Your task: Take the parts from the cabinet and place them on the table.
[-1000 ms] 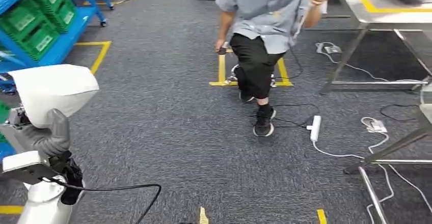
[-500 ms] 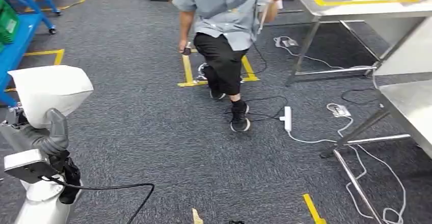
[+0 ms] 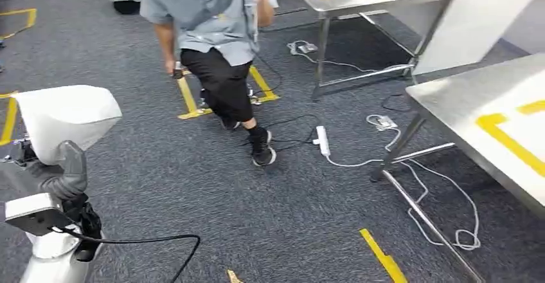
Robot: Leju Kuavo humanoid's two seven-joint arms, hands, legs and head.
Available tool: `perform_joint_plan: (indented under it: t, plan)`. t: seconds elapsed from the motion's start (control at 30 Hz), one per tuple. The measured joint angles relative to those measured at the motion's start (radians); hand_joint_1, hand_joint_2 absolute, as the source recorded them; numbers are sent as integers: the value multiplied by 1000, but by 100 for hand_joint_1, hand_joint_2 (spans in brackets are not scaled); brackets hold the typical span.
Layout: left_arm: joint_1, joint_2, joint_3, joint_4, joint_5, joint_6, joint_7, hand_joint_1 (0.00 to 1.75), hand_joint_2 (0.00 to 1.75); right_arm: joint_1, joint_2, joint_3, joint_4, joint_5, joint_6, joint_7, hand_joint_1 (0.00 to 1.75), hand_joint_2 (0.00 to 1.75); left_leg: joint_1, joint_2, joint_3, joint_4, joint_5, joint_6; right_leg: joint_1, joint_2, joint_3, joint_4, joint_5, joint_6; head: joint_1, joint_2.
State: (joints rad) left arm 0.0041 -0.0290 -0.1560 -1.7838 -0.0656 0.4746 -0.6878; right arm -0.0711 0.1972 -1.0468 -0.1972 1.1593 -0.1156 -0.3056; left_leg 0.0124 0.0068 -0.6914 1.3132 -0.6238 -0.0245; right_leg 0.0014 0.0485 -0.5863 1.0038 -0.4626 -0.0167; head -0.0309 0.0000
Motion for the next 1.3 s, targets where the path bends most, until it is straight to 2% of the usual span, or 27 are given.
perform_joint_plan:
  t: [0.07, 0.1, 0.13, 0.2, 0.27, 0.3, 0.37, 0.43, 0.47, 0.5, 0.53, 0.6, 0.63, 0.67, 0.77, 0.8, 0.83, 0.87, 0.9, 0.97, 1.0, 1.03, 1.1, 1.13, 1.17, 1.23, 1.3]
  plan:
    - [0, 0, 0, 0, 0, 2, 0, 175, 175, 2, 0, 0, 0, 0, 1, 0, 0, 175, 1, -8, 55, -127, 91, 3, -2, 31, 1, 4, 0, 1, -1, 0]
    - [0, 0, 0, 0, 0, 3, 0, 175, 175, 1, 0, 0, 0, 0, 1, 0, 0, 175, 5, -35, 94, -213, 135, 4, -2, 45, 1, 7, -1, 5, -2, 0]
    - [-1, 0, 0, 0, 0, 3, 0, 175, 175, 1, 0, 0, 0, 0, 1, 0, 0, 175, 10, -86, 117, -269, 142, 6, -2, 55, -2, 10, -1, 9, -1, 0]
    - [1, 0, 0, 0, 0, 2, 1, 175, 175, -1, 0, 0, 0, 0, 1, 0, 0, 175, 8, -79, 123, -287, 133, 9, -2, 79, -17, 15, 1, 24, 0, 0]
    - [-2, -1, 0, 0, 0, 2, 1, 175, 175, 6, 0, 0, 0, 0, 1, 0, 0, 175, 3, -62, 123, -289, 137, 21, -7, 98, -22, 10, 6, 37, 1, 0]
    - [-3, -4, 0, 0, 0, 2, 1, 175, 175, 7, 0, 0, 0, 0, 1, 0, 0, 175, 14, -43, 128, -303, 143, 31, -7, 101, -31, 17, 2, 41, -2, 0]
    - [-4, -3, 2, -1, 0, 1, 0, 175, 175, 5, 0, 0, 0, 0, 1, 0, 0, 175, 8, -20, 130, -306, 143, 43, 0, -3, -73, 100, -53, 47, 14, 0]
    - [-1, -3, 3, 0, 0, 1, 0, 175, 175, 1, 0, 0, 0, 0, 1, 0, 0, 175, 2, 11, 129, -305, 141, 46, -5, -37, -156, 269, -128, 53, 12, 0]
    - [-1, -3, 3, 0, 0, 0, 0, 175, 175, 1, 0, 0, 0, 0, 1, 0, 0, 175, 2, 24, 129, -305, 140, 46, -6, -40, -182, 320, -141, 56, 13, 0]
    - [-1, -3, 3, 0, 0, 0, 0, 175, 175, 1, 0, 0, 0, 0, 1, -1, 0, 175, 2, 38, 130, -305, 138, 45, -6, -41, -184, 323, -130, 57, 13, 0]
    - [-1, -3, 3, 0, 0, 0, 0, 175, 175, 1, 0, 0, 0, 0, 1, -1, 0, 175, 2, 50, 132, -304, 136, 44, -7, -44, -162, 283, -100, 58, 13, 0]
    - [-1, -3, 3, 0, 0, -1, 0, 175, 175, 2, 0, 0, 0, 0, 1, 0, 0, 175, 2, 73, 140, -304, 130, 38, -7, -72, -59, 97, -14, 54, 13, 0]
    - [-1, -3, 3, 0, 0, -1, 0, 175, 175, 1, 0, 0, 0, 0, 1, 0, 0, 175, 0, 83, 145, -304, 126, 32, -1, -126, -19, 18, -10, 51, 13, 0]
    - [-1, -3, 4, 0, 0, -1, 0, 175, 175, -1, 0, 0, 0, 0, 1, -1, 0, 175, -8, 90, 144, -300, 121, 25, 6, -120, -7, 13, -12, 41, 12, 0]
    - [-3, -4, 3, 0, -1, -2, 0, 175, 175, 3, 0, 0, 0, 0, 1, 0, 0, 175, -5, 117, 153, -305, 121, 14, 10, -86, -14, 16, -12, 24, 12, 0]
    - [-4, -4, 3, -1, -1, -3, 0, 175, 175, 4, 0, 0, 0, 0, 1, 0, 0, 175, -3, 119, 156, -303, 114, 4, 4, -75, -9, 9, -7, 16, 12, 0]
    - [-5, -3, 3, -1, -1, -3, 1, 175, 175, 3, 0, 0, 0, 0, 1, 0, 0, 175, 3, 66, 151, -285, 98, -1, -1, -63, -7, 6, -3, 10, 8, 0]
    - [-5, -3, 2, -1, -1, -3, 0, 175, 175, 2, 0, 0, 0, -1, 0, 0, 0, 175, 5, 29, 131, -238, 67, -2, -3, -54, -6, 6, -3, 6, 5, 0]
    - [-3, -2, 3, -1, -1, -3, 0, 175, 175, -2, 0, 0, 0, 0, 0, 0, 0, 175, 6, 12, 95, -165, 28, -4, -3, -43, -6, 6, -3, 2, 3, 0]
    - [-1, 0, 3, 0, -1, -3, 0, 175, 175, -2, 1, 0, 0, 0, 1, 0, 0, 175, 5, 3, 17, -14, -26, -7, -1, -16, -6, 6, -4, 1, 2, 0]
    - [0, 0, 3, 0, -1, -3, 0, 175, 175, 0, 1, 0, 0, 0, 1, 0, 0, 175, 5, 3, 0, 6, -19, -6, 0, -3, -5, 6, -4, 1, 2, 0]
    - [1, 0, 3, 0, -1, -3, 0, 175, 175, 1, 1, 0, 0, 0, 1, 0, 0, 175, 4, 2, 6, -18, 14, -3, 0, 11, -3, 6, -4, 2, 2, 0]
    - [0, 0, 3, 0, -1, -1, 0, 175, 175, 1, 1, 0, 0, 0, 1, 0, 0, 175, 4, -12, 68, -166, 115, 6, 1, 39, 1, 8, -4, 2, 2, 0]
    - [0, 0, 3, 0, -1, -1, 0, 175, 175, 1, 1, 0, 0, 0, 1, 0, 0, 175, 5, -42, 103, -247, 155, 11, 0, 49, 2, 8, -4, 4, 2, 0]
    - [0, 0, 3, 0, -1, -1, 0, 175, 175, 0, 2, 0, 0, 0, 1, 0, 0, 175, 7, -85, 116, -278, 145, 18, 4, 57, -1, 11, -6, 9, 5, 0]
    - [0, 0, 2, 0, -1, 0, 1, 175, 175, 0, 2, 0, 0, 0, 1, 0, 0, 175, 4, -72, 119, -295, 140, 18, -5, 78, -15, 11, 0, 24, 5, 0]
    - [-2, 2, 4, -1, -29, 26, 6, 175, 175, 5, 1, 0, 0, 3, 2, 3, 0, 175, 7, -52, 124, -306, 146, 28, -4, 98, -24, 4, 3, 39, 4, 0]
